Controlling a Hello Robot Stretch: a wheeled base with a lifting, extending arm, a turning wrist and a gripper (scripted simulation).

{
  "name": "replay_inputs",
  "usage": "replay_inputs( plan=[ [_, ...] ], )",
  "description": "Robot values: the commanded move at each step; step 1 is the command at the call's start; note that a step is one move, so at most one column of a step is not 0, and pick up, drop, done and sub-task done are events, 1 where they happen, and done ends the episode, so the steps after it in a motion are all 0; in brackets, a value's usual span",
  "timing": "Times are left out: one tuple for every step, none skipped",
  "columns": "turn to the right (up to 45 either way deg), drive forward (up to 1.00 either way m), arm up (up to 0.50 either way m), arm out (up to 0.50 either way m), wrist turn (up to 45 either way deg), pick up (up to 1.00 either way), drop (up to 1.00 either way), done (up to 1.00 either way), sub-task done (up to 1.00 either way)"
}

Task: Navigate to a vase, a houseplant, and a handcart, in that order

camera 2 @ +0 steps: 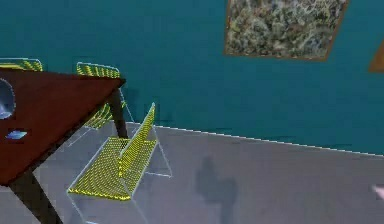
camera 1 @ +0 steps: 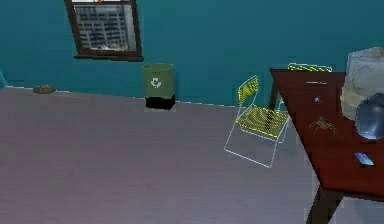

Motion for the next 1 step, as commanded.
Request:
replay_inputs(
  plan=[
    [0.0,0.5,0.0,0.0,0.0,0.0,0.0,0.0,0.0]
  ],
)
